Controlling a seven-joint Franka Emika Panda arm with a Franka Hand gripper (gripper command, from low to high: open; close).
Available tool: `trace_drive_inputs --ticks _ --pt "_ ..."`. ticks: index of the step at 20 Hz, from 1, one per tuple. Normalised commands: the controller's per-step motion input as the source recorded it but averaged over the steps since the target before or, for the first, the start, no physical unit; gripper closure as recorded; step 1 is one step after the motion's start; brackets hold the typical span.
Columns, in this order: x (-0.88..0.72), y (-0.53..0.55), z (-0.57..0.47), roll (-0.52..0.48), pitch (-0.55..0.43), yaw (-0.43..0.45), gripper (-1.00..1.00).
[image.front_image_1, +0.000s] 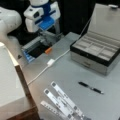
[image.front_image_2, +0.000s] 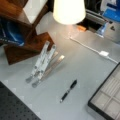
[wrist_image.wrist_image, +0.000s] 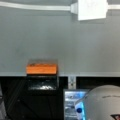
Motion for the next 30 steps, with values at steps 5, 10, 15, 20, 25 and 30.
trace_drive_inputs --ticks 5,10,15,20,25,30 --pt "0.03 -0.10 -0.16 -0.163 -0.040 0.129 1.00" --pt "-0.04 -0.17 -0.28 -0.182 -0.065 0.195 1.00" --pt "-0.16 -0.23 -0.37 -0.149 -0.090 0.217 1.00" --pt "-0.25 -0.13 -0.32 -0.130 -0.101 0.203 1.00" --pt "-0.27 -0.07 -0.39 -0.111 -0.155 0.179 1.00" --pt "-0.24 -0.09 -0.58 -0.047 -0.242 0.151 1.00"
